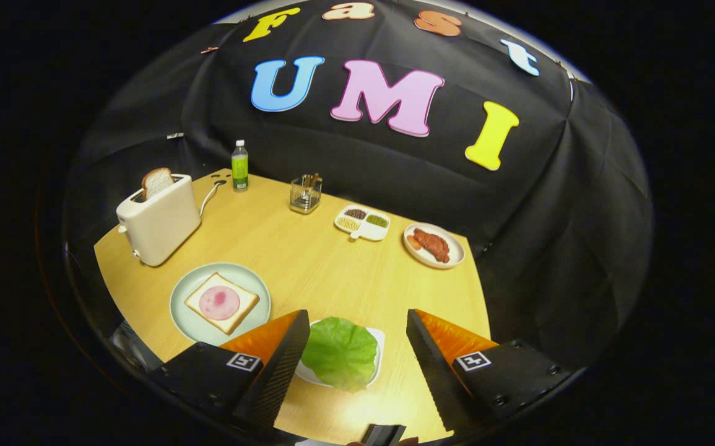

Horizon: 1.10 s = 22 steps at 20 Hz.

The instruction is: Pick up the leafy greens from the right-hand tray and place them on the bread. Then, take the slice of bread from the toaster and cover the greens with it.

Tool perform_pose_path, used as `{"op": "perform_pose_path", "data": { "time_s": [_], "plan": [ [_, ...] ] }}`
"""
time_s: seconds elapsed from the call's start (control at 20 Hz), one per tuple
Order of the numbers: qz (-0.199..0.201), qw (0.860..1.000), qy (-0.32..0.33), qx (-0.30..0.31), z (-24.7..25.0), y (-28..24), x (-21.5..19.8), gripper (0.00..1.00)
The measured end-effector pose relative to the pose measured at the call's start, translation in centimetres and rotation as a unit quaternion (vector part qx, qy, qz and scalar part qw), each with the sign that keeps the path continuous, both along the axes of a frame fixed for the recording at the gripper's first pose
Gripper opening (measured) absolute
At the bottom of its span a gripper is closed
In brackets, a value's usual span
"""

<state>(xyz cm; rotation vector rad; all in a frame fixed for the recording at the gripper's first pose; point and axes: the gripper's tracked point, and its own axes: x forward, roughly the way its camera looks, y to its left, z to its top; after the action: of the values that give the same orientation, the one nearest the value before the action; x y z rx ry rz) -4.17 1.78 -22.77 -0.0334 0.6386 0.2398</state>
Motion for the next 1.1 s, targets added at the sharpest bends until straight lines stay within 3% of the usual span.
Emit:
{"op": "perform_pose_path", "data": {
  "time_s": [0.55, 0.75, 0.9, 1.0, 1.1],
  "plan": [
    [0.057, 0.988, 0.141, -0.016, -12.6, 2.6, -1.1, 0.94],
    [0.051, 0.983, 0.176, -0.003, -14.9, 2.9, -1.4, 0.86],
    [0.068, 0.976, 0.208, -0.012, -16.6, 3.2, -2.4, 0.83],
    [0.066, 0.975, 0.213, 0.011, -16.6, 3.8, -2.2, 0.72],
    [0.049, 0.972, 0.229, 0.036, -16.9, 3.7, -2.3, 0.67]
  ]
}}
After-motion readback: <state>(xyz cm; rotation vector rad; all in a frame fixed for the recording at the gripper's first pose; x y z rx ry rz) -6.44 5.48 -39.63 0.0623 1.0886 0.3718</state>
